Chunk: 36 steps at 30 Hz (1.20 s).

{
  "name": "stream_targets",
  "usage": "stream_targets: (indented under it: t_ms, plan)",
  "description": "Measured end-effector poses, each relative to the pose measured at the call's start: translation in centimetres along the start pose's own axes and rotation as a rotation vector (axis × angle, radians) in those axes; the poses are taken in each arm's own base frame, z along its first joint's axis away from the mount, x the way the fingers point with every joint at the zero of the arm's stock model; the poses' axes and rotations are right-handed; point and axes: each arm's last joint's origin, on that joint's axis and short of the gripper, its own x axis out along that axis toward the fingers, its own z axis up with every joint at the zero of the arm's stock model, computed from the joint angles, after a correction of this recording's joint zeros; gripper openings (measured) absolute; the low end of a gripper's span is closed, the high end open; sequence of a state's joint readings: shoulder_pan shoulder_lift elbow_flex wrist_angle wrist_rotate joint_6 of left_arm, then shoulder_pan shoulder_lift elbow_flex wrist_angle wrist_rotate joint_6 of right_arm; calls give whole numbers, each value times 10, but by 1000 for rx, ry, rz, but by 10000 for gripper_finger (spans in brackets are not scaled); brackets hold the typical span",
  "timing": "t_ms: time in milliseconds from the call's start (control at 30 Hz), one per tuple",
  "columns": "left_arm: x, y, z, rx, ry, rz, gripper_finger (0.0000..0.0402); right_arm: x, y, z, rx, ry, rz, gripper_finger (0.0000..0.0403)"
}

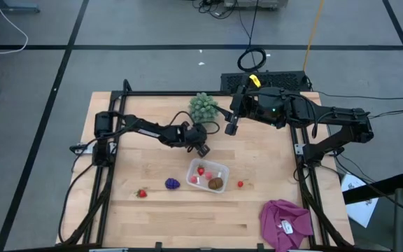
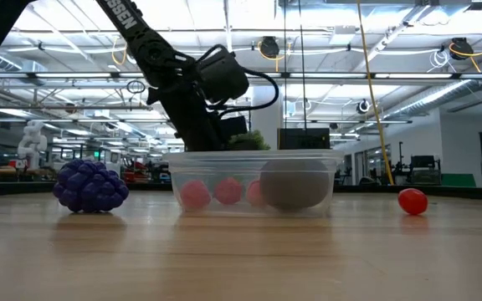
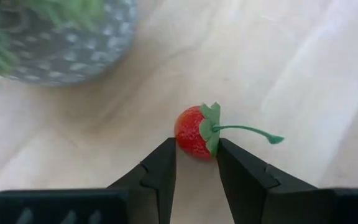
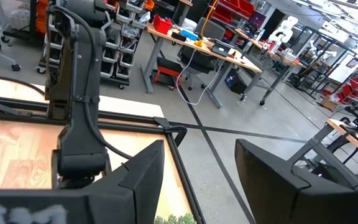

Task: Pick and placing Produce into tupperware
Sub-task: Put the top red strawberry into the bin, then put the red strawberry into the bin

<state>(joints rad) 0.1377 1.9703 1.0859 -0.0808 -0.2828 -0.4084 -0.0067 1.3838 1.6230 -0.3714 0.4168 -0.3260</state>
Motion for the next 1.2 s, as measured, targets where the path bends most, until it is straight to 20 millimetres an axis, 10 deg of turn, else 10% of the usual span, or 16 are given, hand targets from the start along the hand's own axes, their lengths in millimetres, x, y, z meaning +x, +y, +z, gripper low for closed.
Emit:
stream_targets:
  t_ms: [567,1200]
  plan:
    - [-41,-17,0,54,-4,16,120,0,0,0,-3,5,4,189]
    - [-42,-21,0,162,9,-59,120,0,0,0,-3,5,5,189]
